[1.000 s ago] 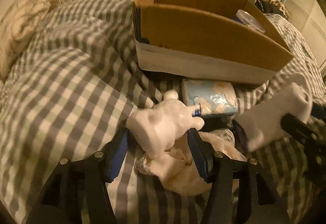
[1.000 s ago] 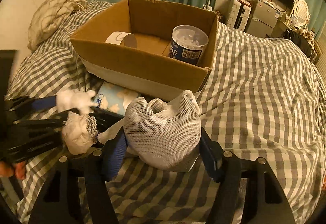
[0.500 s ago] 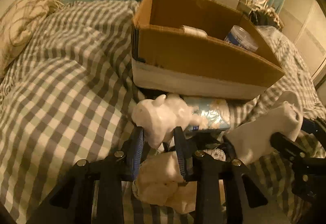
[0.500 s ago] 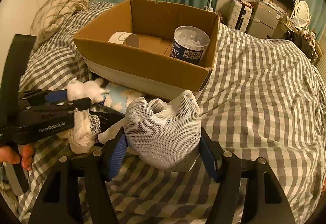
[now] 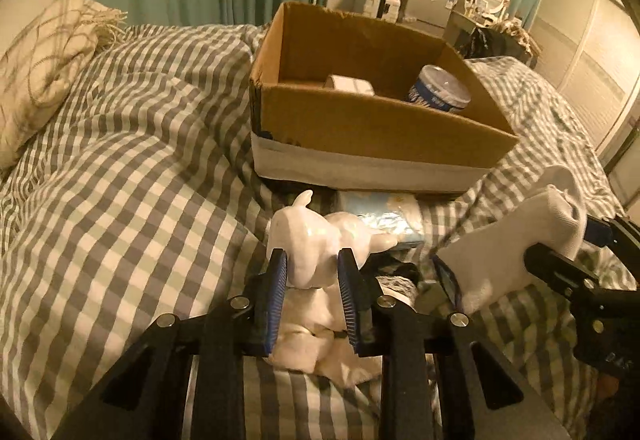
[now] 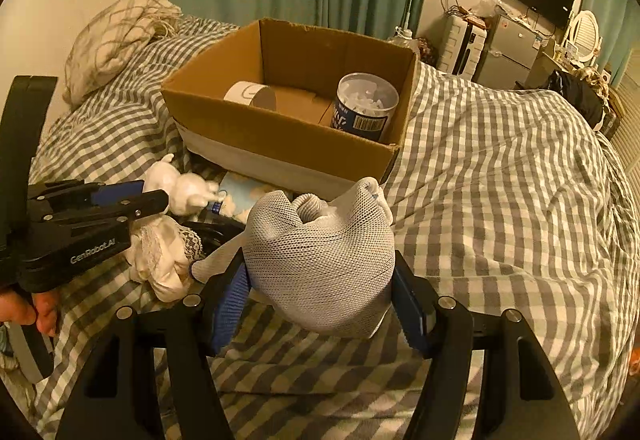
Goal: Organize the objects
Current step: 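Place the plush toy and sock into the box and open both tools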
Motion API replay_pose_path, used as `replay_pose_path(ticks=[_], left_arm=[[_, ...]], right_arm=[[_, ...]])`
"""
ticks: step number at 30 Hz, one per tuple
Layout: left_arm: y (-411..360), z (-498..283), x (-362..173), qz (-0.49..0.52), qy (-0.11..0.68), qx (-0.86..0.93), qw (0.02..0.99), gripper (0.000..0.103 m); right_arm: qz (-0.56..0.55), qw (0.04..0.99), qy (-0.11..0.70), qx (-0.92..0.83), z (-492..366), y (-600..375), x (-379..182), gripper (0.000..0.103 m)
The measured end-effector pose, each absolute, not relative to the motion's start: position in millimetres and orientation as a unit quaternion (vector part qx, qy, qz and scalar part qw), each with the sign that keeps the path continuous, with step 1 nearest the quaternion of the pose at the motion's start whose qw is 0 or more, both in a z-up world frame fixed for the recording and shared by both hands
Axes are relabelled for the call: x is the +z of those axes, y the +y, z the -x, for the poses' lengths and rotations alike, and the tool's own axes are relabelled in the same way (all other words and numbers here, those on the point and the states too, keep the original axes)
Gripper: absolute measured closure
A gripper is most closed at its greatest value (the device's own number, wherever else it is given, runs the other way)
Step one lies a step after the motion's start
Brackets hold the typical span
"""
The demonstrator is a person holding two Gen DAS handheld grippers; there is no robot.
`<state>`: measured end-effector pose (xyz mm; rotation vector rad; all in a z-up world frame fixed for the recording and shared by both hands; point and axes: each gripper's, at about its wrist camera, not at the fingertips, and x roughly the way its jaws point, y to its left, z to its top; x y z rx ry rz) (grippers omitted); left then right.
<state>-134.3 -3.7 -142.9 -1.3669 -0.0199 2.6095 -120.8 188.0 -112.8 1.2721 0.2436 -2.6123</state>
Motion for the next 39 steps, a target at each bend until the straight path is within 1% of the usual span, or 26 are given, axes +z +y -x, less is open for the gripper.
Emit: replay_pose_path(ticks=[7,8,10,11,12,17,18,20,23,27,30,39], left_arm=[[2,134,-148,0.474,0.01,0.875,0.1,0.09],[3,135,-149,0.474,0.017,0.875,0.092,0.084],[6,139,-154,0.483,0.03,0.872,0.078,0.051],[8,142,-157,0.484,0.038,0.872,0.065,0.025],[9,145,-158,0.479,0.044,0.875,0.056,0.022],[14,172,-178,0.507,0.034,0.859,0.067,0.022],[15,178,-183,0.512,0.031,0.856,0.067,0.025],[15,181,-186,0.516,0.026,0.853,0.072,0.035],[13,173,-178,0.504,0.022,0.86,0.079,0.035],[11,150,-146,0.469,0.027,0.879,0.081,0.036],[9,134,-116,0.443,0.024,0.892,0.087,0.036],[13,127,-24,0.367,0.026,0.924,0.103,0.036]], right_arm=[[-0.426,0.114,0.077,-0.894,115,191,-107,0.038],[-0.427,0.115,0.074,-0.894,115,192,-107,0.038],[-0.43,0.116,0.071,-0.893,117,194,-109,0.037],[-0.432,0.117,0.069,-0.892,118,194,-110,0.037],[-0.434,0.118,0.067,-0.891,119,195,-111,0.037],[-0.442,0.125,0.059,-0.886,123,196,-117,0.037],[-0.445,0.125,0.057,-0.885,124,197,-118,0.037],[-0.447,0.126,0.053,-0.884,126,198,-120,0.037],[-0.449,0.125,0.051,-0.883,127,199,-120,0.037],[-0.438,0.124,0.054,-0.889,123,198,-112,0.037],[-0.422,0.119,0.056,-0.897,117,198,-96,0.038],[-0.332,0.095,0.07,-0.936,98,202,-3,0.038]])
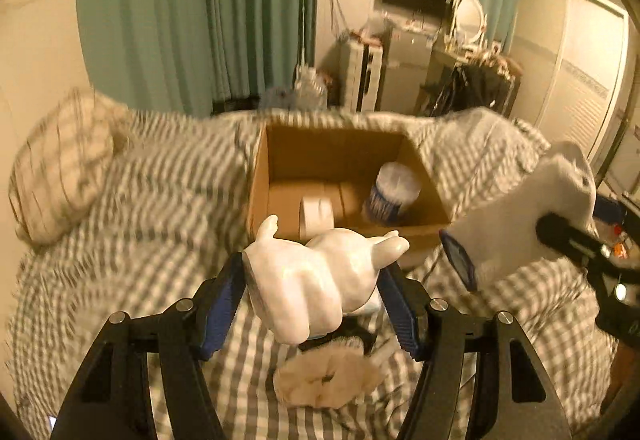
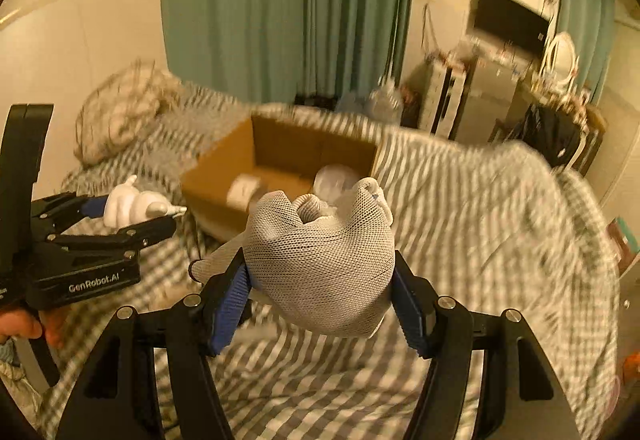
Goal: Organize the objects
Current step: 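Place the plush toy and sock into the box and open both tools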
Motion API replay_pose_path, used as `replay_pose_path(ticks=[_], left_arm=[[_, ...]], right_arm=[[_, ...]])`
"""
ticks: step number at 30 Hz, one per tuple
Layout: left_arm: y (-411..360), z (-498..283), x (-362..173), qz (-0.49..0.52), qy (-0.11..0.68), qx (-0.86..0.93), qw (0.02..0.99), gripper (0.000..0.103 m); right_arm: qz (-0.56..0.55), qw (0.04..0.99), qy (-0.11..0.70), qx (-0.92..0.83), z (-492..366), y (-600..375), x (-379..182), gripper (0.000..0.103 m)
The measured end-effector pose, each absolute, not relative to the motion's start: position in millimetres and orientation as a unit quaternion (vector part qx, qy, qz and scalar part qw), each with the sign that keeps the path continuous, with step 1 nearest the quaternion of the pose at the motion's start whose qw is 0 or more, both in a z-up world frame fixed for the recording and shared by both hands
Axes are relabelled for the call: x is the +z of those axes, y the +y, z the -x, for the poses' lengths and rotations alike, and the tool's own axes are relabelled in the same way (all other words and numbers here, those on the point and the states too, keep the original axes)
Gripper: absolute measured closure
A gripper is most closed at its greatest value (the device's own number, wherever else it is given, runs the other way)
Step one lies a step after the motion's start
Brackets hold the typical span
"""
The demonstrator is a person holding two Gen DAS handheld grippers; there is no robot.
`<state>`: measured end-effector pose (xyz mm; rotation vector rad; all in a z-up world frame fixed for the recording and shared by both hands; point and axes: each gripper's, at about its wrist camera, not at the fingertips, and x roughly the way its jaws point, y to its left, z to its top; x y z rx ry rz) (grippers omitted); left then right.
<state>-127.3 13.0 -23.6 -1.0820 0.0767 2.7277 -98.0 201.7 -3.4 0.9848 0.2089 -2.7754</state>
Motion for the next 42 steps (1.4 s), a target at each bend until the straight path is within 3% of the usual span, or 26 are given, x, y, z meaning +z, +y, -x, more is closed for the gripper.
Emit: replay_pose_path(ticks=[5,12,25,28,30,31,32,42], left_arm=[[16,145,7,0.342,0.023,0.933,0.111,0.036],[28,206,14,0.331,0.036,0.936,0.112,0.036],[35,282,-62,0.373,0.041,0.919,0.121,0.033],[37,288,-70,0.379,0.037,0.917,0.119,0.02],[38,285,-69,0.372,0.039,0.921,0.109,0.007],[38,283,-66,0.367,0.043,0.924,0.104,0.006],[39,279,-62,0.362,0.047,0.925,0.1,0.004],[28,214,5,0.317,0.047,0.943,0.094,0.002]], right_arm=[[-0.282,0.096,0.082,-0.951,114,193,48,0.038],[-0.264,0.091,0.094,-0.955,174,177,68,0.041],[-0.33,0.09,0.078,-0.936,290,176,-12,0.043],[-0.338,0.095,0.06,-0.934,300,182,-24,0.042],[-0.342,0.102,0.049,-0.933,301,186,-26,0.03],[-0.343,0.101,0.045,-0.933,301,188,-26,0.024],[-0.341,0.095,0.044,-0.934,299,189,-23,0.008],[-0.265,0.063,0.047,-0.961,222,204,58,0.0]])
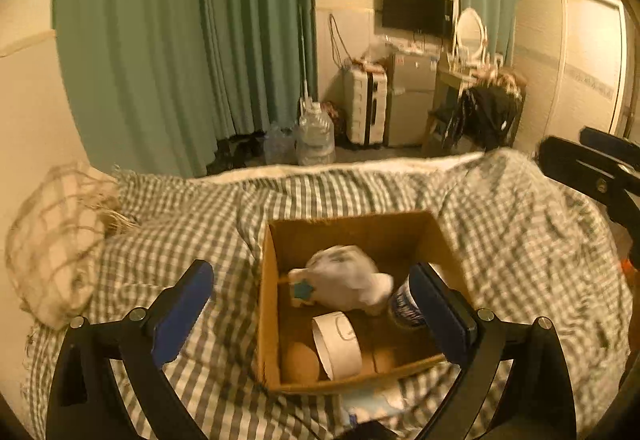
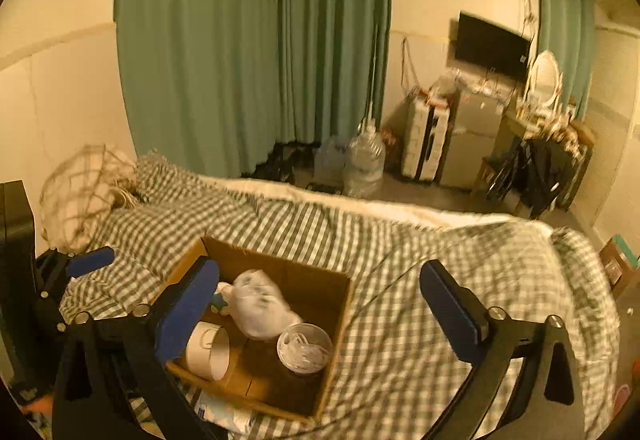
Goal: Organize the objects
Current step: 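Place the plush toy and sock into the box and open both tools, then grasp the lace cloth with the left tool while the right tool grasps the black round object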
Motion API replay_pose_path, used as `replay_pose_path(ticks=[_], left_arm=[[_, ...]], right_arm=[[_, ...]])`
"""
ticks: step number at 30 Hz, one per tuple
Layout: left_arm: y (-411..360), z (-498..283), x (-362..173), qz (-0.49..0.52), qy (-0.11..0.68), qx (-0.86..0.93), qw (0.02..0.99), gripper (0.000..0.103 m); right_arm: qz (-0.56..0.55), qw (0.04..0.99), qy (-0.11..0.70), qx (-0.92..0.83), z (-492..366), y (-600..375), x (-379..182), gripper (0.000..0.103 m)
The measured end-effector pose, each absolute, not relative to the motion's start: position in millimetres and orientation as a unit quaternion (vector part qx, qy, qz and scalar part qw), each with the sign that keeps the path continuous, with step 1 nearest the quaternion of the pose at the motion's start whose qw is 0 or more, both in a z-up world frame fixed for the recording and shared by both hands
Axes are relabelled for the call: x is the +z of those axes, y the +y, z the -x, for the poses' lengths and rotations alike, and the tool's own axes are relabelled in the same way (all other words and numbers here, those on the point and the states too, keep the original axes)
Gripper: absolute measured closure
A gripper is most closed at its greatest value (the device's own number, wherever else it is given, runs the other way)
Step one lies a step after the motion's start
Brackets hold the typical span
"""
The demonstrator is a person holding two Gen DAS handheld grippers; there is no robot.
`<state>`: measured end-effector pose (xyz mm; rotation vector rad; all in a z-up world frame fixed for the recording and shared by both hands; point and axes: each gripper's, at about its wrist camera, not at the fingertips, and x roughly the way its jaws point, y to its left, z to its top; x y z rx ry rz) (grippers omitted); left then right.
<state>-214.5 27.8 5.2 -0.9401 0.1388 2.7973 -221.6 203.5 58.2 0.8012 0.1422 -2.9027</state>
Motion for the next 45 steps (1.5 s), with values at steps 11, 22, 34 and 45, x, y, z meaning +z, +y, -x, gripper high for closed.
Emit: replay_pose_path(ticks=[11,22,34,45], left_arm=[[8,125,81,0.255,0.017,0.963,0.08,0.0],[4,73,34,0.256,0.018,0.965,0.061,0.0],[27,99,-140,0.414,0.045,0.907,0.061,0.0],[30,106,-169,0.461,0.017,0.88,0.111,0.084]], right_arm=[[-0.202,0.049,0.077,-0.975,111,209,133,0.0],[-0.224,0.062,0.068,-0.97,63,205,89,0.0],[-0.331,0.057,0.051,-0.941,107,205,-53,0.0],[-0.362,0.076,0.076,-0.926,112,190,-84,0.0]])
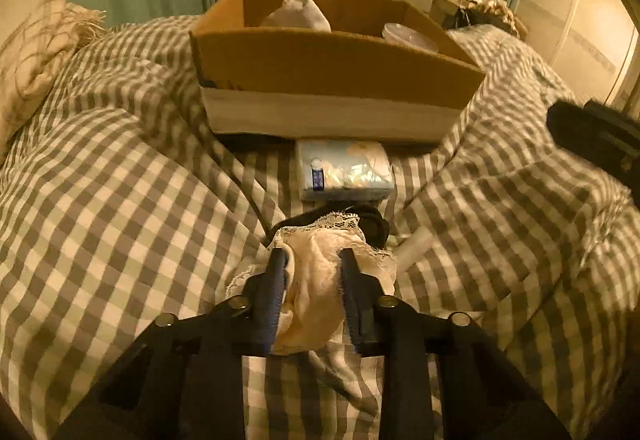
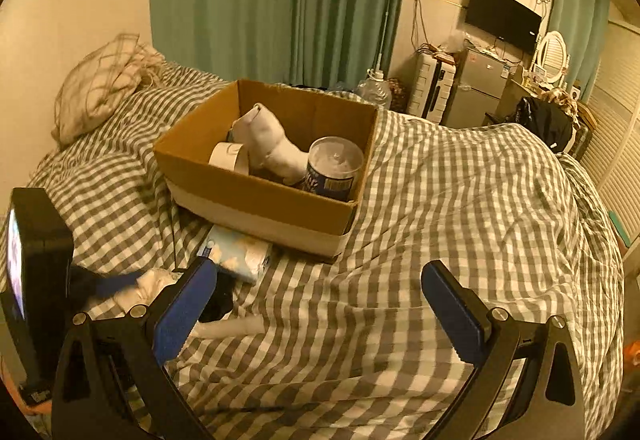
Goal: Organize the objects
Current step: 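Grasp the lace cloth with the left tool while the right tool grasps the black round object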
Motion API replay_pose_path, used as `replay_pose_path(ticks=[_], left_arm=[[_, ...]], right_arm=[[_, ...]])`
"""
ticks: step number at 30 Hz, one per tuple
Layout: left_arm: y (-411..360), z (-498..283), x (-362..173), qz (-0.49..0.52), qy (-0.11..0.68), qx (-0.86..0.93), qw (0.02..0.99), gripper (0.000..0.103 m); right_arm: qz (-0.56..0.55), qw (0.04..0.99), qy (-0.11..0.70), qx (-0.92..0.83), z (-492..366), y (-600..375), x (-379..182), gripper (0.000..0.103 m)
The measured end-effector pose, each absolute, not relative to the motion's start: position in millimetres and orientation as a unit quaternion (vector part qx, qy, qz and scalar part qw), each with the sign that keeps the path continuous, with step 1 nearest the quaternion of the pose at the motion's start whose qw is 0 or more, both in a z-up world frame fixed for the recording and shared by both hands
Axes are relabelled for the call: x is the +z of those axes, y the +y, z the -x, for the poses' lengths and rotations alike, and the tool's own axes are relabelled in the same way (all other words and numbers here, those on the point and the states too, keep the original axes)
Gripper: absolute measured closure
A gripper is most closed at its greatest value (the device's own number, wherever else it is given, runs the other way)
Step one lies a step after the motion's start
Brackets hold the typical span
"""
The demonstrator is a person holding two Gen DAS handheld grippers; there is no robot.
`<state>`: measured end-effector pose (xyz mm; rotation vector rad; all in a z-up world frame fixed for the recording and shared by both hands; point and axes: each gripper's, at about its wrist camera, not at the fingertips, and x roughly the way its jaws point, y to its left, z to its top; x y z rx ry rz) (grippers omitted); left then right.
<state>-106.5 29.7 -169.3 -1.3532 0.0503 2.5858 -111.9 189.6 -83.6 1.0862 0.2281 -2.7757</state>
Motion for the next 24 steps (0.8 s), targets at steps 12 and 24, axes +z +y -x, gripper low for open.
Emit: replay_pose_path(ticks=[12,24], left_arm=[[-17,105,-89,0.359,-0.002,0.932,0.054,0.09],[-35,117,-118,0.386,-0.012,0.921,0.046,0.09]], right_arm=[[-0.412,0.128,0.043,-0.901,133,177,-108,0.0],[-0.522,0.167,0.149,-0.823,173,105,-192,0.036]])
